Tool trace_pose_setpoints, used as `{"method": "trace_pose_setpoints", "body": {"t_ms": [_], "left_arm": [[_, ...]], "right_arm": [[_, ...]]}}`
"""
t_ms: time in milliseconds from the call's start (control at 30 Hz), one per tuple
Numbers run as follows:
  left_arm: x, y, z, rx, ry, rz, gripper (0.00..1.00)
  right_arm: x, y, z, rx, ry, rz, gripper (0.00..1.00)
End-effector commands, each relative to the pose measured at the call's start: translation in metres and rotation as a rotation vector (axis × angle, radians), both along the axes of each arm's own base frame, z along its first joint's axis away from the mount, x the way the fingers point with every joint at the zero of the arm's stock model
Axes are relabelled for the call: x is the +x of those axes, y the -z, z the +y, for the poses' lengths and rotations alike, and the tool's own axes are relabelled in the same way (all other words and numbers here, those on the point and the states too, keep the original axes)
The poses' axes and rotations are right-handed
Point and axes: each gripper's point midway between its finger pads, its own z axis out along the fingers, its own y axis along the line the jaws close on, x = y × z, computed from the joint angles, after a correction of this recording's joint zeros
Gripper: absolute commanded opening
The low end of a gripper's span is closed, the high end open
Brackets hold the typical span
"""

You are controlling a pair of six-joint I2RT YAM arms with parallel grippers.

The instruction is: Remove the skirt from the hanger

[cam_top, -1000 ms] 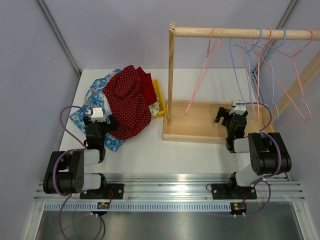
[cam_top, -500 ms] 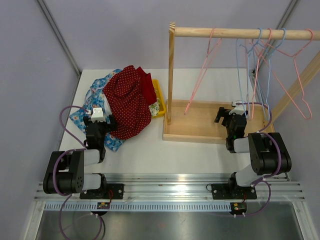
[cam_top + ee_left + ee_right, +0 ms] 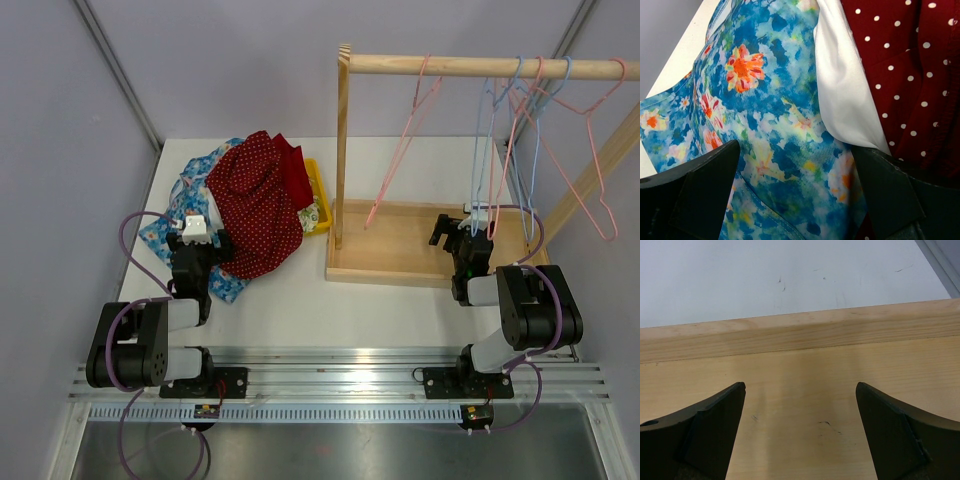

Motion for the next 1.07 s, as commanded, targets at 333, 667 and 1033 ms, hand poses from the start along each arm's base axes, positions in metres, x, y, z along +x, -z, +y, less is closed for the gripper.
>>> {"method": "trace_pose_setpoints", "body": {"t_ms": [333, 667, 1033], "left_arm": [[0.0129, -0.0308, 0.0023, -0.014, -0.008, -0.115, 0.99], [0.0127, -0.0317, 0.0031, -0.013, -0.011, -0.121, 0.99], [0.0134, -0.032, 0.0034, -0.015, -0.01, -0.121, 0.99]], "right_arm": [[0.0108, -0.0247, -0.0047, 0.001, 0.023, -0.085, 0.99], [0.0108, -0.0247, -0.0043, 0.001, 0.023, -0.085, 0.99], [0.0108, -0.0241, -0.004, 0.003, 0.022, -0.083, 0.99]]}}
